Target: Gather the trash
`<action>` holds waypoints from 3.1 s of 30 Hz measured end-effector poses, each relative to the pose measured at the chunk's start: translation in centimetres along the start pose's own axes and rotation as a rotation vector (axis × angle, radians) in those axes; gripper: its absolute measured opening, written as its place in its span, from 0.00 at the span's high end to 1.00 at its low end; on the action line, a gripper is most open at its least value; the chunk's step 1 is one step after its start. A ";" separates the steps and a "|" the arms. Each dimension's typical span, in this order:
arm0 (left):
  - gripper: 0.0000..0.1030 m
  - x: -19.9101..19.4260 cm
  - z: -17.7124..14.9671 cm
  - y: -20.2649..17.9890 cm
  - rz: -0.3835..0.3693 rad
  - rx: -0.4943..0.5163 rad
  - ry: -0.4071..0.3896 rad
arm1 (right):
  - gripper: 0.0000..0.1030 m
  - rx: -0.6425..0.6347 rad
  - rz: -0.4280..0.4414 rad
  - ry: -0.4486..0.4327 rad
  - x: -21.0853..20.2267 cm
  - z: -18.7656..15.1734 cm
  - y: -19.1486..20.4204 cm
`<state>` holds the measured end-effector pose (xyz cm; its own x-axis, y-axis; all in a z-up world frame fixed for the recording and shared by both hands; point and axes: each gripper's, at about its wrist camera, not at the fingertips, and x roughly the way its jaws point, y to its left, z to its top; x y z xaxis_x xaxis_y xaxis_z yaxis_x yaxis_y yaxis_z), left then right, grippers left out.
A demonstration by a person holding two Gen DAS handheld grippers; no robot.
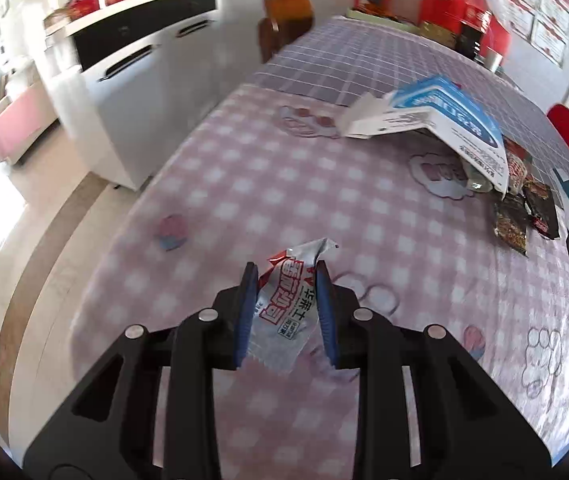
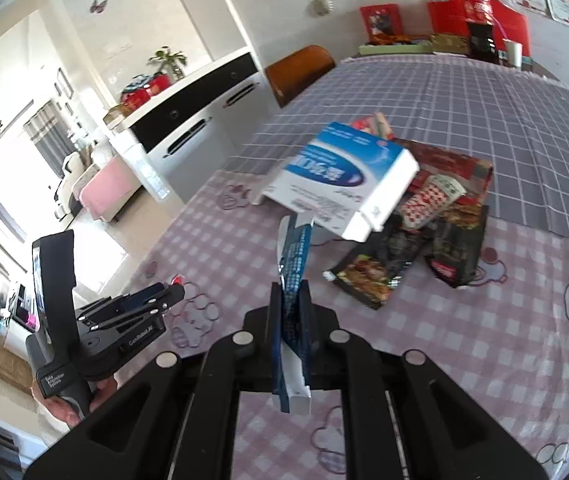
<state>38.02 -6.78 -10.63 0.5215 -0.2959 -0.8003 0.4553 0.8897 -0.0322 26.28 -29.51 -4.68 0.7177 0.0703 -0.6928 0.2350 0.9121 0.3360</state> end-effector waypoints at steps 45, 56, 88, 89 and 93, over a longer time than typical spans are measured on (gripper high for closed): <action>0.39 -9.9 -22.4 28.0 0.370 -0.627 0.114 | 0.92 -0.562 0.294 0.394 12.6 -15.2 33.0; 0.39 -14.0 -27.8 30.0 0.471 -0.758 0.116 | 0.31 -0.615 0.339 0.446 14.4 -17.7 38.2; 0.27 -11.1 -13.1 12.5 0.232 -0.363 -0.018 | 0.18 -0.338 0.179 0.176 4.6 -8.4 17.6; 0.27 -10.8 -12.4 11.5 0.216 -0.341 -0.016 | 0.16 -0.313 0.162 0.161 4.2 -7.9 16.4; 0.26 -9.3 -9.4 6.3 0.141 -0.226 -0.018 | 0.16 -0.216 0.059 0.105 2.5 -6.4 10.6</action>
<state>29.23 4.82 -9.04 0.5818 -0.1680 -0.7958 0.2054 0.9771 -0.0561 26.37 -17.10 -6.98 0.6515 0.1572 -0.7422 0.0408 0.9696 0.2412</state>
